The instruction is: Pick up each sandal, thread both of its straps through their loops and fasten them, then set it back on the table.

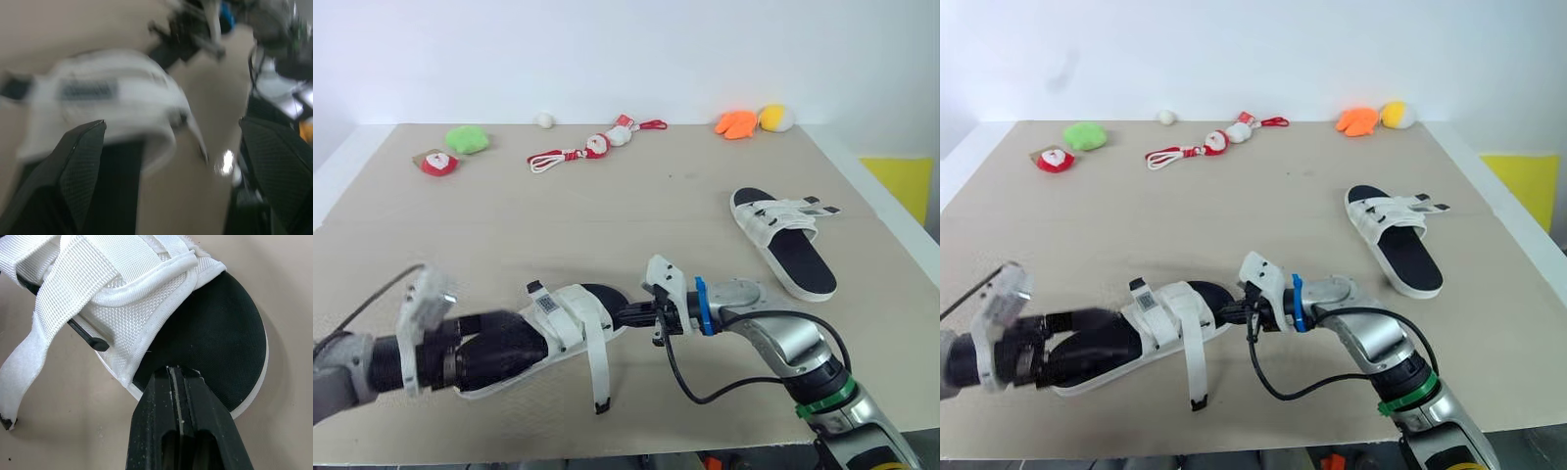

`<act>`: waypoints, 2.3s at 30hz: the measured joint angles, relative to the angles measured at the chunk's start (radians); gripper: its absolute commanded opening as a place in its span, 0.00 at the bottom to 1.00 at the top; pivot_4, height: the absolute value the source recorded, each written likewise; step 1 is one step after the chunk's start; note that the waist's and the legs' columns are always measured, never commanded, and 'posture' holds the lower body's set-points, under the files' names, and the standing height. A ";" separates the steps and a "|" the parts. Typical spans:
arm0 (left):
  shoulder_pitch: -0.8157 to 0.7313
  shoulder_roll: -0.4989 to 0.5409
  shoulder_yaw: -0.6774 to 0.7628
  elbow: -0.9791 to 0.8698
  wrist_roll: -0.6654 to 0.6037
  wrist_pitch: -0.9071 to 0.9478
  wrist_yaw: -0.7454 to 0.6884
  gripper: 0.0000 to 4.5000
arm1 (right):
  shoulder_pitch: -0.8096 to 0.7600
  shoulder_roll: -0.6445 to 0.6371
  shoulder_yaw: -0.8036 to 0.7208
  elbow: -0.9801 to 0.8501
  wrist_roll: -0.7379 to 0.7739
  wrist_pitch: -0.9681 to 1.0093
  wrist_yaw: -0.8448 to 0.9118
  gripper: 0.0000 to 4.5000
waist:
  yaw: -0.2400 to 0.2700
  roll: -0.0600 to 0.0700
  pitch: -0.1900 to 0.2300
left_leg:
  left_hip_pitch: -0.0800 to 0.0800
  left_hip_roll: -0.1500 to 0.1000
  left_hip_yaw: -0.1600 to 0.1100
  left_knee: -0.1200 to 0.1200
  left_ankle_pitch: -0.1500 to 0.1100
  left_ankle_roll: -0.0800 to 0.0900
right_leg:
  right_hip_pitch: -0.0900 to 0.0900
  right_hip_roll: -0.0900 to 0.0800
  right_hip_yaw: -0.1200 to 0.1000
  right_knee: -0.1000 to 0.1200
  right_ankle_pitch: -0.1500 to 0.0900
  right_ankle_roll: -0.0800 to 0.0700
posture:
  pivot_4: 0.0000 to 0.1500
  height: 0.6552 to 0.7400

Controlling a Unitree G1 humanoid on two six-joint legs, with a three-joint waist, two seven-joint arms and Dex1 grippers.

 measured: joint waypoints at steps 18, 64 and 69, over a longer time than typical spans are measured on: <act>-0.400 -0.337 -0.391 0.173 0.525 -0.093 -0.008 1.00 | 0.004 0.025 -0.011 -0.002 0.003 0.005 -0.021 0.00 | 0.000 -0.002 -0.001 | -0.002 0.000 0.000 0.000 0.000 0.000 | 0.002 0.002 0.002 0.000 0.001 0.001 | 1.00 1.00; -0.354 -0.278 -0.050 0.144 0.312 0.194 -0.176 1.00 | -0.053 0.142 -0.123 0.072 0.047 0.177 -0.248 0.00 | -0.019 -0.002 0.000 | -0.002 -0.001 0.000 0.001 0.003 0.004 | 0.000 -0.002 0.002 -0.001 0.005 0.000 | 1.00 1.00; -0.327 -0.299 -0.048 -0.050 0.086 0.300 -0.086 1.00 | -0.052 0.143 -0.138 0.051 0.065 0.215 -0.259 0.00 | -0.019 -0.002 0.000 | -0.003 -0.003 0.000 0.001 0.002 0.004 | 0.001 -0.003 0.002 -0.002 0.003 0.002 | 1.00 1.00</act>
